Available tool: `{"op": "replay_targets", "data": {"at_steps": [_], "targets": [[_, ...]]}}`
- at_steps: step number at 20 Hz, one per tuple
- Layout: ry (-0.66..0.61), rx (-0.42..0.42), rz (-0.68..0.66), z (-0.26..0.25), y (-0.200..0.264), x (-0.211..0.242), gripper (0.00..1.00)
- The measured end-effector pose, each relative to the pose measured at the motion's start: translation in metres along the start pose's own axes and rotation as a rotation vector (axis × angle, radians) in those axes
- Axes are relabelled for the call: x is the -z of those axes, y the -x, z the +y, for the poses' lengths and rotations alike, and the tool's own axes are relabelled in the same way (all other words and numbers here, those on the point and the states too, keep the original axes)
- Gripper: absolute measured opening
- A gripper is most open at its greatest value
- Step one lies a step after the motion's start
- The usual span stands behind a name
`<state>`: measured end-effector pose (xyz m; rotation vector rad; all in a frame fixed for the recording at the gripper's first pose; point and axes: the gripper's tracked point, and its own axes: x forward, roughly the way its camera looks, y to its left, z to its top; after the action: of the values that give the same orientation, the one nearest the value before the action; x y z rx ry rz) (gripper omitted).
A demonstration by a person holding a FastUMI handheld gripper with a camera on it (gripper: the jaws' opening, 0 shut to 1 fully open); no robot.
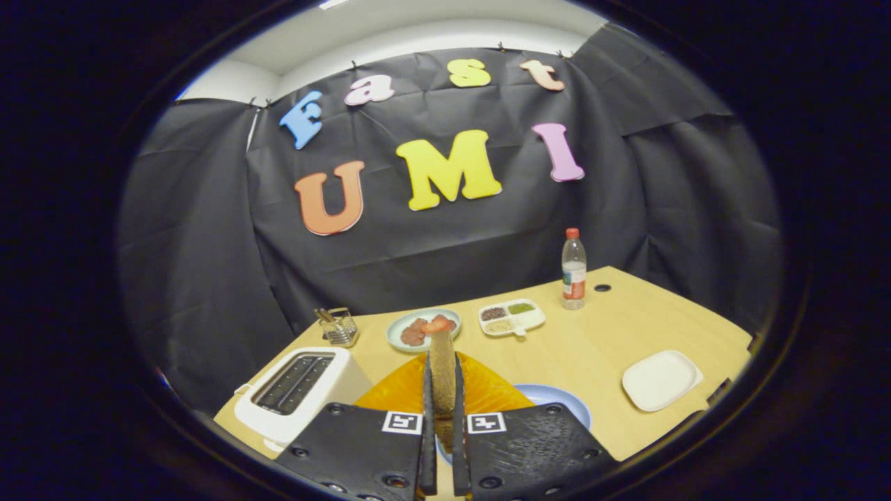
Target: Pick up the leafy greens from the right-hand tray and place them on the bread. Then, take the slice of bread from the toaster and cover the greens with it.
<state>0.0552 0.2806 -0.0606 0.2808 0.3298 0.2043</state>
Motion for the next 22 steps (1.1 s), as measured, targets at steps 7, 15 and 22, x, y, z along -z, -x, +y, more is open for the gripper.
{"op": "replay_targets", "data": {"at_steps": [7,15,22], "targets": [[-0.152,-0.003,0.071,-0.027,-0.018,0.041,0.09],[-0.222,0.033,0.117,-0.078,-0.029,0.064,0.09],[-0.173,0.027,0.177,-0.109,-0.036,0.087,0.36]]}}
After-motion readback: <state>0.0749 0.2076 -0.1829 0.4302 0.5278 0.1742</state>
